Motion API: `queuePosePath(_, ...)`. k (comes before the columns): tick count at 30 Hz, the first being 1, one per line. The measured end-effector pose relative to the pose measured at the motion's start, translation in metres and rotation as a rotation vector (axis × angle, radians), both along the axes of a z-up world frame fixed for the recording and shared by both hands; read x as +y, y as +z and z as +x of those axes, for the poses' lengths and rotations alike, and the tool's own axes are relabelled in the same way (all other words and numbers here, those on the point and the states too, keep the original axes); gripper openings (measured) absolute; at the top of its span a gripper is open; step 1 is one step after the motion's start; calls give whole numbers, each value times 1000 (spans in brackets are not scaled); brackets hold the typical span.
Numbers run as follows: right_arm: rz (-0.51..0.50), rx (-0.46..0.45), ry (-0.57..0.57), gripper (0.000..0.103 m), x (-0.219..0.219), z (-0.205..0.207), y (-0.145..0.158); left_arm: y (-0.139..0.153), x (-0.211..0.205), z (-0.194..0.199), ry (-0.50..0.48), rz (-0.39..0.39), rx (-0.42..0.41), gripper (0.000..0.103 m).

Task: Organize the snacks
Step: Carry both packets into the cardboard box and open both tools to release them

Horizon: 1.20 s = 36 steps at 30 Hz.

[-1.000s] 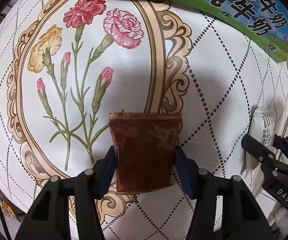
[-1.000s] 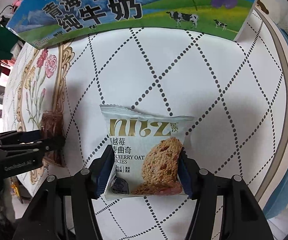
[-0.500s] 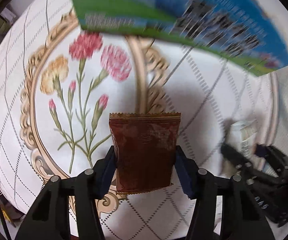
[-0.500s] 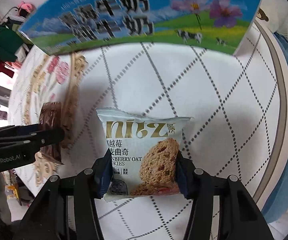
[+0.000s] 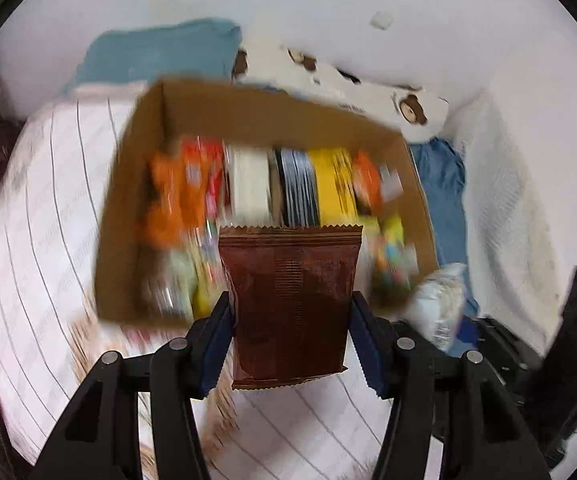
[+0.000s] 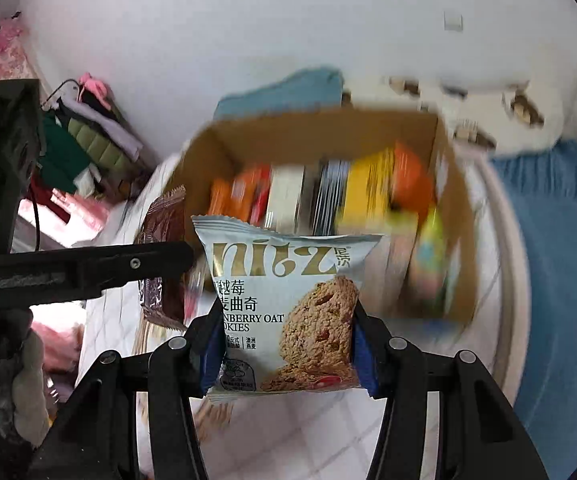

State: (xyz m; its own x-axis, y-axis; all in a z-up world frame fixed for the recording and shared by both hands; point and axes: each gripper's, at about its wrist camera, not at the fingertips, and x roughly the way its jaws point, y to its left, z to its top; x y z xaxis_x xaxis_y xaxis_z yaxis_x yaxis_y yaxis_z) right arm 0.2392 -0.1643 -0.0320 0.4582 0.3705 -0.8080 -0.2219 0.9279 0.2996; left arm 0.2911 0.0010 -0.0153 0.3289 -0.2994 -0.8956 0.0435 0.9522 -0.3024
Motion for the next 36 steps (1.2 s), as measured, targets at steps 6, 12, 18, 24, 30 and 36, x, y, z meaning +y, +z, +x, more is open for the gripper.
queuePosePath(6,-71,13,-29,56,-4,96,5,-18,3,92,13,101,51,53)
queuePosePath(12,-124,147,-59,56,-8,174,-30,-53,4,142,28,185,131,53)
queuePosePath(18,-195,244,-59,65,-6,218,-59,-79,12,164,35,165,213,55)
queuePosePath(24,-246,219,-94,100,-16,218,-52,-72,18,157,42,175,192,93)
queuePosePath(30,-265,211,-112,101,-22,203,-54,-63,17,142,43,208,148,93)
queuePosePath(36,-247,195,-129,101,-28,170,-52,-54,12,115,51,258,93,93)
